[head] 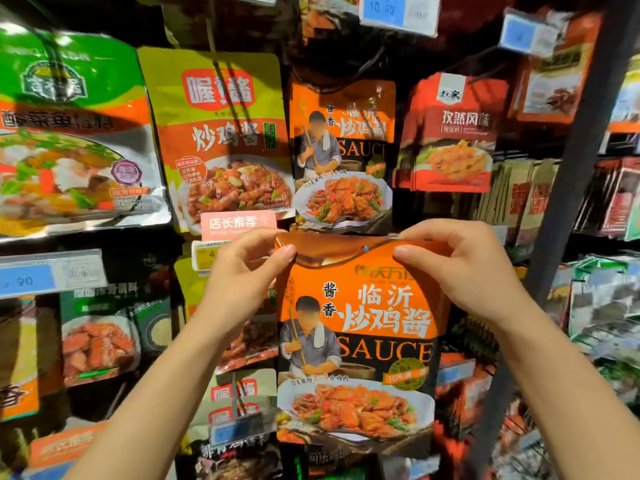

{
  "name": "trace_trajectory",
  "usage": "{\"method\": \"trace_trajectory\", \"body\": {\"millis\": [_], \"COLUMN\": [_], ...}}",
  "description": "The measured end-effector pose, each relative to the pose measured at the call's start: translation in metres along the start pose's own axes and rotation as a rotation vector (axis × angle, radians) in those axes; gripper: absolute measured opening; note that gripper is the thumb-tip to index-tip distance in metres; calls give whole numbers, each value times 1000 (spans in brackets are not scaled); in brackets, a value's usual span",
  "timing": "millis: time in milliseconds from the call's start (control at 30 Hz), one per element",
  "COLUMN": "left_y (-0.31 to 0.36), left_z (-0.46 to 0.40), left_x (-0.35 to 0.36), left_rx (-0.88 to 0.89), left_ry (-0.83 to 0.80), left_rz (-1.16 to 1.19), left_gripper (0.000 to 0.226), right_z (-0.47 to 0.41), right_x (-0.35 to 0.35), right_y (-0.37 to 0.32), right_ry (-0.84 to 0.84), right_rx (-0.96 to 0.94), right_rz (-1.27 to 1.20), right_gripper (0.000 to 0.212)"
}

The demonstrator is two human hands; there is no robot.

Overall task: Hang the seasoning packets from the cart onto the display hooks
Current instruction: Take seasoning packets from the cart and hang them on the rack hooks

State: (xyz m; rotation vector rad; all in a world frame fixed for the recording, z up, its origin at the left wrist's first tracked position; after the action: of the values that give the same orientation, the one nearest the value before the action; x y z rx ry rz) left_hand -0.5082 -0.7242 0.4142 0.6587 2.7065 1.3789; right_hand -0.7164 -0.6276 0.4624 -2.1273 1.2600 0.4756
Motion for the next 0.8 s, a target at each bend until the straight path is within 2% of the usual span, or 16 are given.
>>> {"method": "trace_trajectory", "body": {"millis": [67,200,367,467,600,733,800], "left_y": [0,-2,7,38,80,121,135], "left_z": [-2,-4,-7,-25,-66,-101,-116], "left_x": [6,17,30,39,39,40,39], "left_rx": [19,36,67,166,282,439,489], "left_ry": [2,27,8,-17,31,120,197], "left_rz": [3,71,88,-3,-70,-117,-148], "left_gripper": [9,13,15,22,18,36,40], "right_z": [2,5,3,-20,-62,-103,-122], "right_x": [-4,-12,-26,-42,-66,-81,-76], "right_y": [7,16,19,27,28,29,40], "right_ry": [-3,-7,2,34,137,277,279], "right_rx": [36,78,136,217,289,340,428], "right_rz": [-1,-7,-33,-119,-258,-354,-475], "right_gripper": [2,19,14,12,38,60,69]}}
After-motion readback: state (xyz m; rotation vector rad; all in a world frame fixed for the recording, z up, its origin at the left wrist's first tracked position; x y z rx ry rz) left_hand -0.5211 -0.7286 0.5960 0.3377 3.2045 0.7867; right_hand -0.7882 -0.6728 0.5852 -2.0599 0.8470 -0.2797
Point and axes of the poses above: each hand's wrist, its own z-axis away from the middle knuckle, its own x-axis out of the palm, y = z × x, the point moved 10 cm from there along -z, towards the middle knuckle, and after that the axes turned 14 degrees about z, right-handed, at the moved point
